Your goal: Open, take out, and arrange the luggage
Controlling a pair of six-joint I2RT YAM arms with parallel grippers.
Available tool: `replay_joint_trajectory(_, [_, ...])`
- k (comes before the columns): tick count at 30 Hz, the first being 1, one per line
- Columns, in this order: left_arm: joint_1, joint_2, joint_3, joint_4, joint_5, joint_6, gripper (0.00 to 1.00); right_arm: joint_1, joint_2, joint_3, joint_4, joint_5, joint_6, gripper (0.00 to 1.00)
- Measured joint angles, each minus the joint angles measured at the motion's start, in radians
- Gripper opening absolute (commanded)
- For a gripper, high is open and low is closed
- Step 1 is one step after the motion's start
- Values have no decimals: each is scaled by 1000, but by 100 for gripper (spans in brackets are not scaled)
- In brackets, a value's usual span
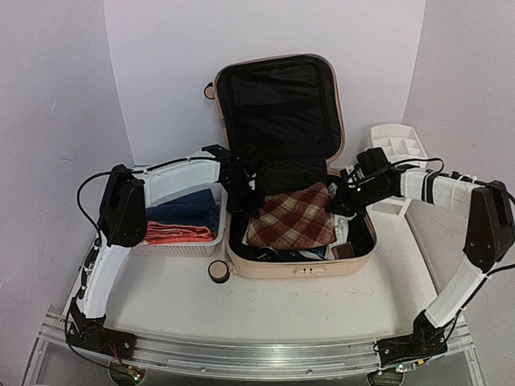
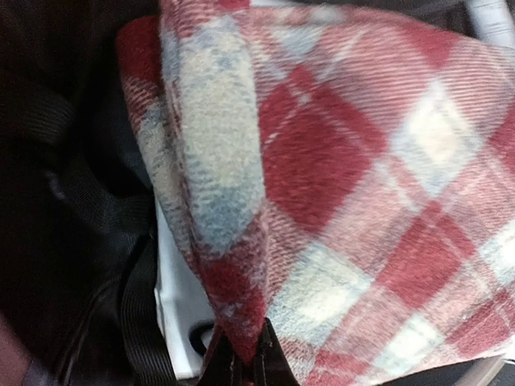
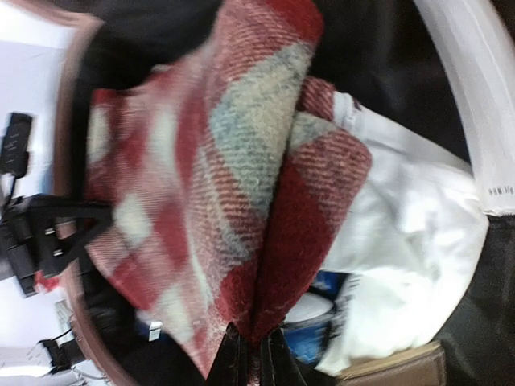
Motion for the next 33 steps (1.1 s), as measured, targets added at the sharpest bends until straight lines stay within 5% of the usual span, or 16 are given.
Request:
replay_joint_trajectory(11, [-6, -180, 52, 8, 4, 2, 0, 1, -100, 74, -7, -82, -8, 0])
replay_joint_trajectory(23, [3, -202, 58, 8, 22, 21, 0, 22, -100, 174, -19, -107, 11, 0])
replay_joint_trajectory(33, [80, -316, 23, -17, 63, 55, 0, 152, -85, 314, -42, -37, 26, 0])
